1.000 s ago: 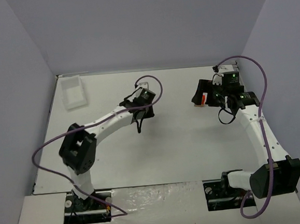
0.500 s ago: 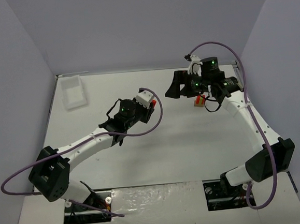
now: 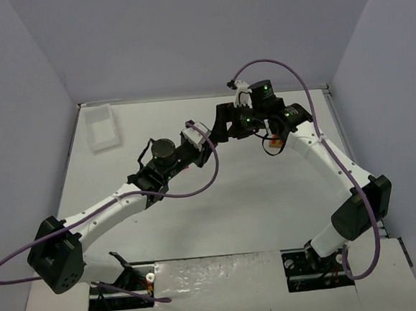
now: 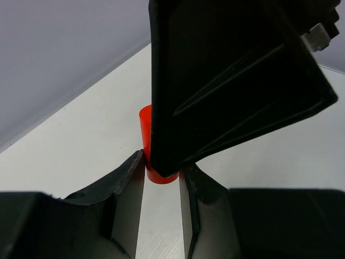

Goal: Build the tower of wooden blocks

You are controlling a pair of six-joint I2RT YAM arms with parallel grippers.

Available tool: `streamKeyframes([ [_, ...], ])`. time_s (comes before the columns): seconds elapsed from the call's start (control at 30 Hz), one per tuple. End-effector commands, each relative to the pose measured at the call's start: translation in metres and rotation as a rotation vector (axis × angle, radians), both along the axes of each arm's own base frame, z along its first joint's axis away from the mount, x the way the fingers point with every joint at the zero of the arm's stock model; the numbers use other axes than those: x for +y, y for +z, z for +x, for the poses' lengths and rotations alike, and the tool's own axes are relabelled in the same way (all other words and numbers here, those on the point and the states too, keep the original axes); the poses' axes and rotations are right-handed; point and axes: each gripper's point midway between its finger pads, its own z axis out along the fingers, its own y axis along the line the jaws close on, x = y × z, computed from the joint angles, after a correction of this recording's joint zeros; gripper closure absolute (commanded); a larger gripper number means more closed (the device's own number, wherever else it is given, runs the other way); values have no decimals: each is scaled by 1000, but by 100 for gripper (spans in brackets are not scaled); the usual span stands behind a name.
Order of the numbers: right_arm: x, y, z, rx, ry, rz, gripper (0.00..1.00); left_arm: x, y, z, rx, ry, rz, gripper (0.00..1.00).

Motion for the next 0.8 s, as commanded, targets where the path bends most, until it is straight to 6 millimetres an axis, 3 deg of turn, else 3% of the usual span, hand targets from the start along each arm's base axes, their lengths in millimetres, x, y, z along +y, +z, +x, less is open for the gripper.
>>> streamKeyframes([
  [0.0, 8, 33, 12, -104, -24, 36, 27, -6, 47, -9, -106, -46, -106, 100],
  [0.5, 8, 33, 15, -129, -41, 16, 51, -8, 42, -8, -88, -47, -103, 100],
  [0.77, 12, 36, 15, -136, -30, 26, 58, -13, 37, -6, -78, -56, -96, 100],
])
